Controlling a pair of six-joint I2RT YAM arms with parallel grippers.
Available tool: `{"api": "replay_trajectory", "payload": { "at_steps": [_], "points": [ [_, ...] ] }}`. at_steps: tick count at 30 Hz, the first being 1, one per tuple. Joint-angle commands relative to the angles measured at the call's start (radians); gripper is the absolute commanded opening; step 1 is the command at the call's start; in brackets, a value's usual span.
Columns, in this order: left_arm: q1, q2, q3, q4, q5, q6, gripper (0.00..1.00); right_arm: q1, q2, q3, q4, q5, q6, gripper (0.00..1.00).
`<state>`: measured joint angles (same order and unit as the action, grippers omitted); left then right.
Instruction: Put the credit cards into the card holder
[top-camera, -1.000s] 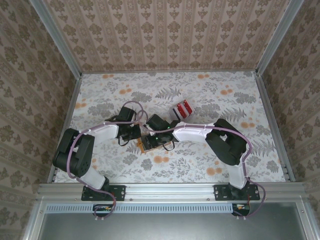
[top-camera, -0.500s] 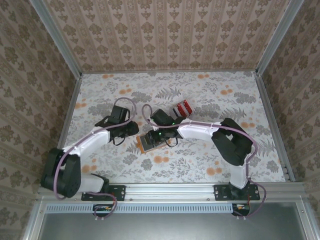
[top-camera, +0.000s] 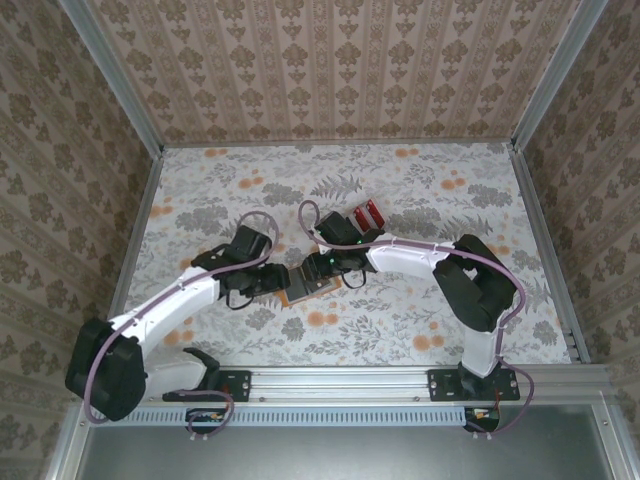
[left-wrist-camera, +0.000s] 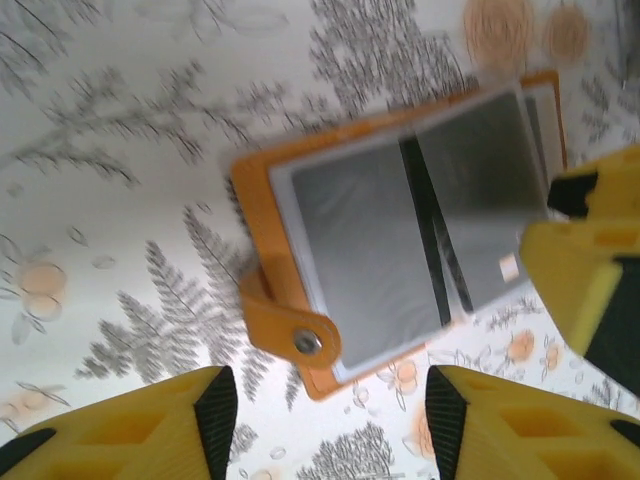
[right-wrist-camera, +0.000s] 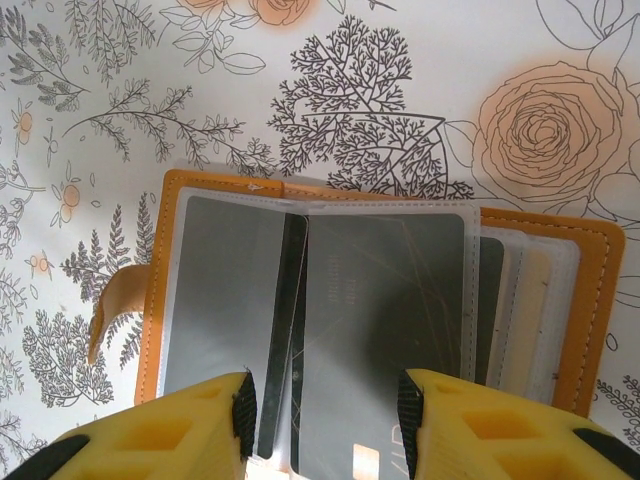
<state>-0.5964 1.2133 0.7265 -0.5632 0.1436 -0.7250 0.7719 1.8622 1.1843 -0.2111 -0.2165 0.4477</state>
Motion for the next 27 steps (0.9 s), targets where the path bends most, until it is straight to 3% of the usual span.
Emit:
{"api": "replay_trajectory", "payload": {
  "at_steps": [1, 7, 10, 19, 27],
  "points": [
    [-0.017, 0.071, 0.005, -0.031, -0.039, -0.036, 0.57, -0.007, -0.023, -0.004, 0.009, 0.005, -0.008, 0.44],
    [-0.028, 0.204, 0.073, -0.030, -0.081, -0.001, 0.56, -0.010, -0.034, -0.029, 0.019, -0.004, -0.008, 0.44],
    [-0.028, 0.240, 0.098, -0.037, -0.101, 0.015, 0.49, -0.010, -0.039, -0.044, 0.029, -0.004, -0.003, 0.44],
    [-0.019, 0.239, 0.116, -0.025, -0.127, 0.038, 0.02, -0.007, -0.034, -0.032, 0.013, -0.035, -0.024, 0.45],
    [-0.013, 0.180, 0.101, 0.023, -0.134, 0.026, 0.00, 0.018, 0.004, 0.013, 0.010, -0.097, -0.030, 0.43]
  ]
}}
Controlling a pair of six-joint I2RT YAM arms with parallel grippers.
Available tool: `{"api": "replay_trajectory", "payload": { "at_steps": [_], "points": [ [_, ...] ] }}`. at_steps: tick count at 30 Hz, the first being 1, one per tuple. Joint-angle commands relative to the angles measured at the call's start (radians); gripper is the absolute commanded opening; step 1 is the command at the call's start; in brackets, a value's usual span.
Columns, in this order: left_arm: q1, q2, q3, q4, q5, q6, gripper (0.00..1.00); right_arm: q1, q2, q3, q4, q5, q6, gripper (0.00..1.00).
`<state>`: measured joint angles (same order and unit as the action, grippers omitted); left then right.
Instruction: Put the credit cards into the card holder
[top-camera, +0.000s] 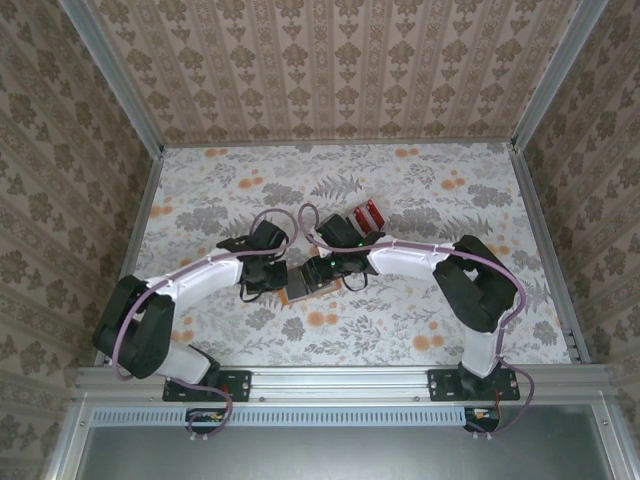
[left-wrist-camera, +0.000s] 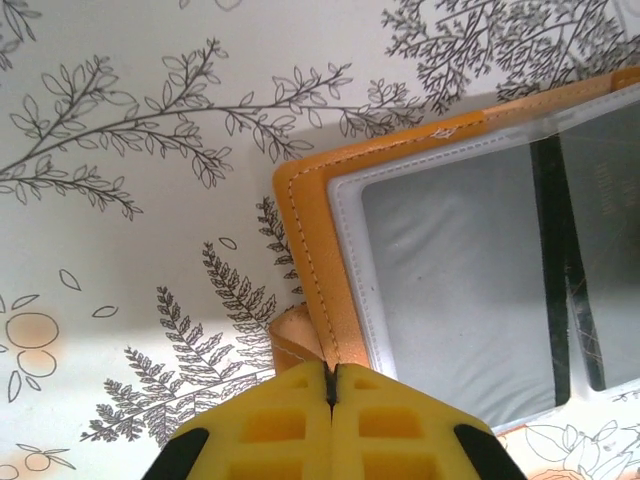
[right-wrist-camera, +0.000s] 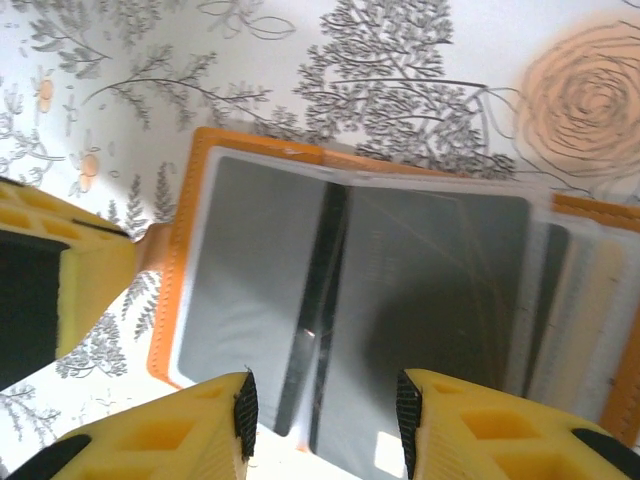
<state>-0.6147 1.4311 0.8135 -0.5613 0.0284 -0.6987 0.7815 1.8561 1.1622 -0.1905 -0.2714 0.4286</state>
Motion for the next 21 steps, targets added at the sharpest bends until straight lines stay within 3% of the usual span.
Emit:
{"api": "replay_trajectory", "payload": {
  "at_steps": [1, 8, 21],
  "points": [
    [0.007, -0.038, 0.009, 0.020, -0.022, -0.001, 0.00, 0.010, 0.015, 0.043, -0.012, -0.042, -0.008, 0.43],
    [0.033, -0.059, -0.093, 0.059, -0.035, -0.024, 0.00, 0.021, 0.099, 0.157, -0.096, -0.049, -0.024, 0.42],
    [0.072, -0.077, -0.199, 0.160, 0.005, -0.052, 0.00, 0.033, 0.211, 0.262, -0.189, 0.060, -0.032, 0.42]
  ]
}}
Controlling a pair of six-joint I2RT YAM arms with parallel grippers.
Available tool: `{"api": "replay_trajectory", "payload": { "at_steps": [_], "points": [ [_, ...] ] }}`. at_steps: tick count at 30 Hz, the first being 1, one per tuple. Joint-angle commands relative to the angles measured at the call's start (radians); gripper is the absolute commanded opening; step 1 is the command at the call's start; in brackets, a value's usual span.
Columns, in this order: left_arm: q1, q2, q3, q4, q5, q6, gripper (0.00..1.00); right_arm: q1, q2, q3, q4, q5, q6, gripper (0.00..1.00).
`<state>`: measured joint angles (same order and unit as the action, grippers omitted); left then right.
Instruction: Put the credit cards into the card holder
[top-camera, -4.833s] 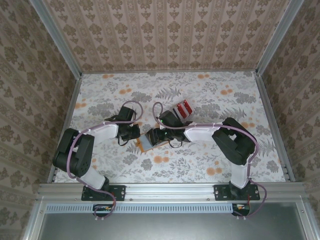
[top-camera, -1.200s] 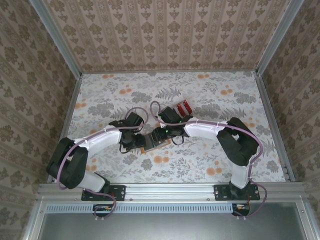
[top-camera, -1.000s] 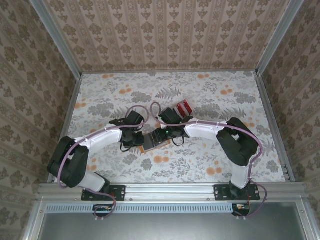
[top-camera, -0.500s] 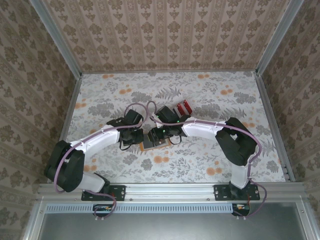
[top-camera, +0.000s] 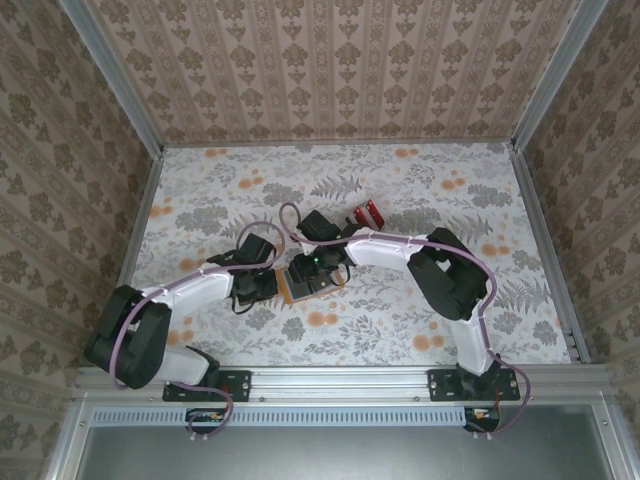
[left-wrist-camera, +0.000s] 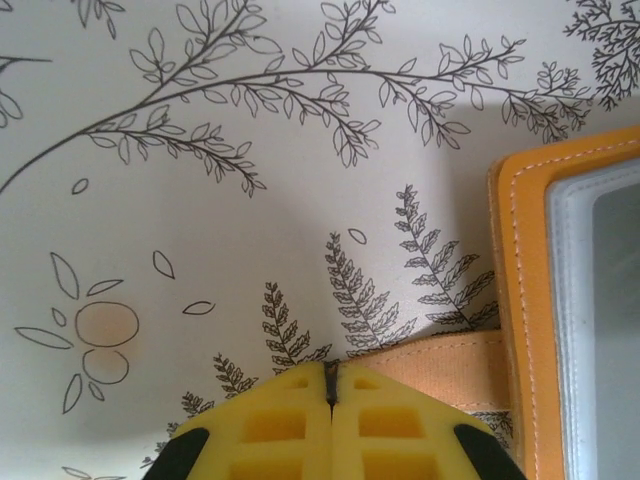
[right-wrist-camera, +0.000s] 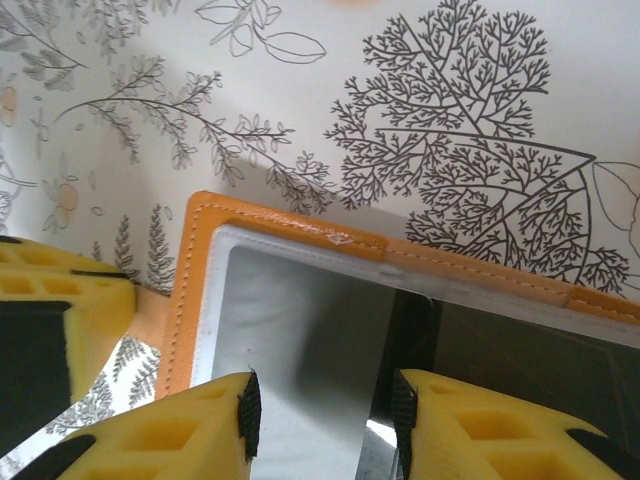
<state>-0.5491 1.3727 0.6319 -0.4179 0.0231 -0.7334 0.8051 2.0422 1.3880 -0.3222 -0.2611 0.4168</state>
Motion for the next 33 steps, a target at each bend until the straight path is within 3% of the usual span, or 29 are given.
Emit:
{"api": "replay_trajectory", "payload": {
  "at_steps": [1, 11, 20, 33],
  "points": [
    [0.006, -0.018, -0.018, 0.019, 0.010, -0.016, 0.00, 0.011, 0.031, 0.040, -0.061, 0.059, -0.020, 0.42],
    [0.014, -0.012, -0.025, 0.043, 0.017, -0.014, 0.00, 0.035, 0.062, 0.063, -0.030, -0.035, 0.014, 0.42],
    [0.021, -0.090, 0.017, 0.004, 0.012, 0.011, 0.00, 0.032, -0.035, 0.052, -0.107, 0.061, -0.050, 0.43],
    [0.025, -0.253, 0.043, -0.001, 0.046, -0.015, 0.00, 0.057, -0.032, 0.041, -0.105, 0.037, -0.037, 0.51]
  ]
}}
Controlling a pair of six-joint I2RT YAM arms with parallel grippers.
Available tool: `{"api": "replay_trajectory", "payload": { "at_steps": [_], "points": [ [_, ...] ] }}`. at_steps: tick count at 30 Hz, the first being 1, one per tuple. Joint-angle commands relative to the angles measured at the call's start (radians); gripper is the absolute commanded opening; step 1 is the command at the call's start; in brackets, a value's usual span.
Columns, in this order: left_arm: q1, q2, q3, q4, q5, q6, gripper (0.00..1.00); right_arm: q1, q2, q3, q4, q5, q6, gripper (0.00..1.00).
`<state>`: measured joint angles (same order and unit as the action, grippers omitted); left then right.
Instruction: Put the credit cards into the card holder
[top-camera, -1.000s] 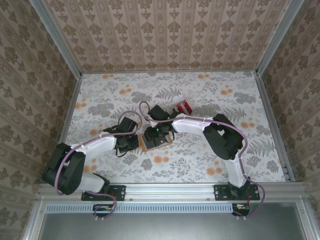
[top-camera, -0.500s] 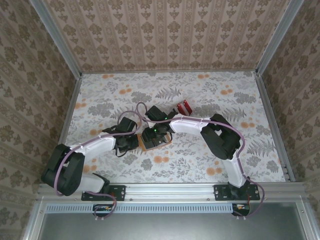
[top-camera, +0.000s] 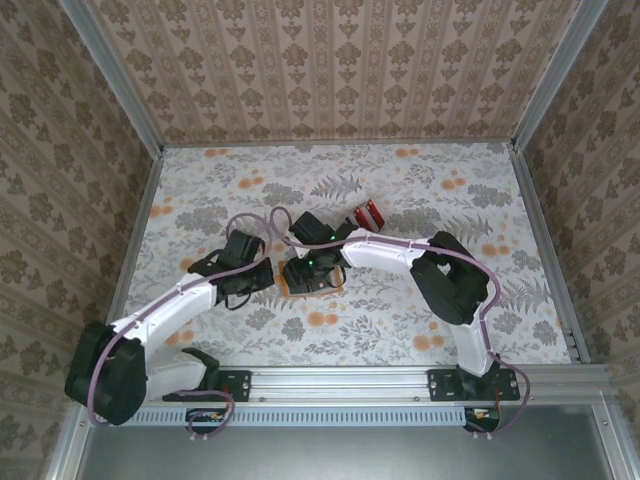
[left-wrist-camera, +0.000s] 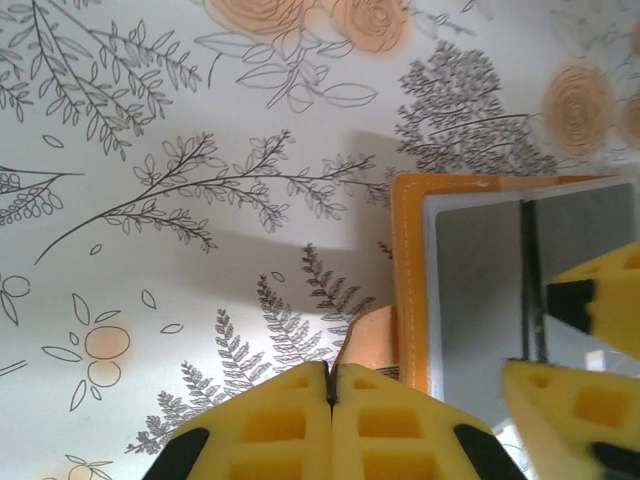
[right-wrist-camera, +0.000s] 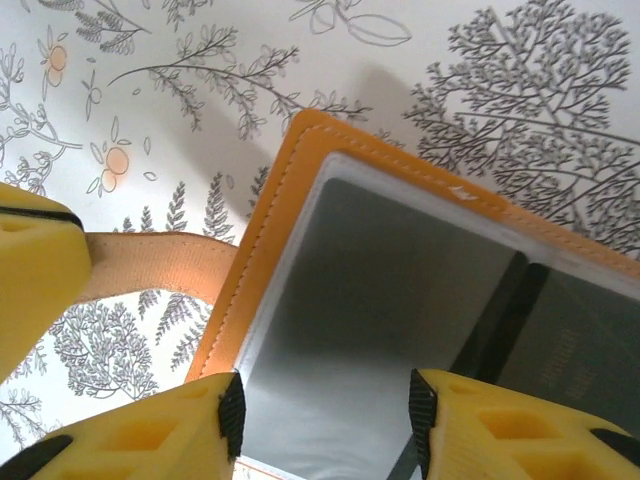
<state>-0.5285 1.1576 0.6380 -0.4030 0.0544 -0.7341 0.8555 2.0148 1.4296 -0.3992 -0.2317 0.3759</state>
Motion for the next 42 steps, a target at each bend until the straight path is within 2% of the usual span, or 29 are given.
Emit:
{"api": "replay_trajectory", "payload": {
  "at_steps": [1, 22, 28, 42],
  "points": [
    [0.004, -0.048, 0.041, -0.020, 0.012, -0.017, 0.00, 0.007, -0.001, 0.000, -0.030, 0.012, 0.007, 0.51],
    [0.002, -0.049, 0.020, -0.005, 0.034, -0.039, 0.00, 0.017, 0.042, -0.030, 0.093, -0.050, 0.090, 0.66],
    [0.002, -0.061, 0.015, -0.010, 0.029, -0.042, 0.00, 0.022, 0.063, -0.029, 0.081, -0.006, 0.084, 0.67],
    [0.004, -0.068, 0.022, -0.031, 0.012, -0.031, 0.00, 0.017, 0.030, -0.065, 0.086, 0.002, 0.078, 0.51]
  ]
}}
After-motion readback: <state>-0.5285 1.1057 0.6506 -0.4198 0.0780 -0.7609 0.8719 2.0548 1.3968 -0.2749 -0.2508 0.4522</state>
